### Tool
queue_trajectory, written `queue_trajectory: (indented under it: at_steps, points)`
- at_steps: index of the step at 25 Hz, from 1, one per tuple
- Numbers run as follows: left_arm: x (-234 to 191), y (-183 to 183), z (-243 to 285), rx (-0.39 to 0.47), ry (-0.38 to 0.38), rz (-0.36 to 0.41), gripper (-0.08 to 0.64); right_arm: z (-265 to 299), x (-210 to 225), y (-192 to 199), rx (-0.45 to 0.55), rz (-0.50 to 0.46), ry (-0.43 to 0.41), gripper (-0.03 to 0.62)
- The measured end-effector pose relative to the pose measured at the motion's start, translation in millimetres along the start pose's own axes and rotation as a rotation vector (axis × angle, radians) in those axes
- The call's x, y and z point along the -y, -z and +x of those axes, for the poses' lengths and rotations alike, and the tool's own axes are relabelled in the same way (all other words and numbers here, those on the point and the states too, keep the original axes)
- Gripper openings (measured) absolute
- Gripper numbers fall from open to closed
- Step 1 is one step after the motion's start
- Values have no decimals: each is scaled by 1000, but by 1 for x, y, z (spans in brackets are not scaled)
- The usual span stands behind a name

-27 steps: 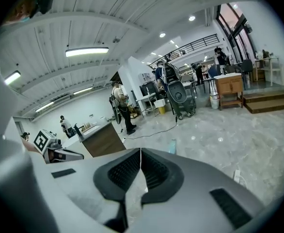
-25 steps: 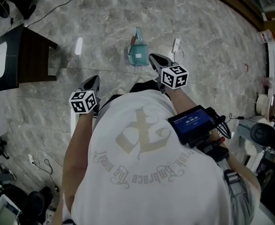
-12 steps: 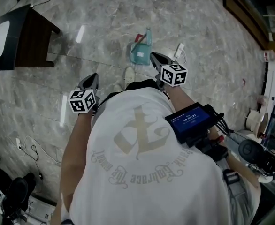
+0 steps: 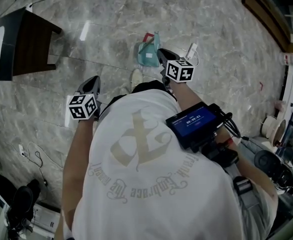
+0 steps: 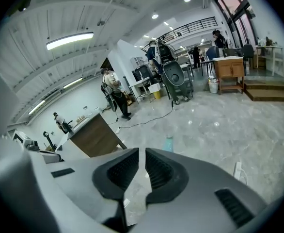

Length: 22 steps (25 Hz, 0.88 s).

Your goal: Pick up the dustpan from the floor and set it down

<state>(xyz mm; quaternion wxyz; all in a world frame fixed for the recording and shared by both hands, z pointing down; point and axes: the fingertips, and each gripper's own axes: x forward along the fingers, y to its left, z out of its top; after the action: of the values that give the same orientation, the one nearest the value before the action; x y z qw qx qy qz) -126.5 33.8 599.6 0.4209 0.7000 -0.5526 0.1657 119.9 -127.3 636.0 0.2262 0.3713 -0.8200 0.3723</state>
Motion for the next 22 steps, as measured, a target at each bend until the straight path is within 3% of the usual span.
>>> queue_trajectory:
  at_steps: [4, 8, 22]
  points:
    - [-11, -11, 8, -20, -28, 1, 12, 21, 23, -5, -33, 3, 74, 113]
    - [-6, -13, 4, -15, -38, 1, 12, 26, 35, 0, -56, 24, 108, 161]
    - [14, 7, -45, -9, -147, -41, 12, 49, 55, 4, -148, 36, 169, 239]
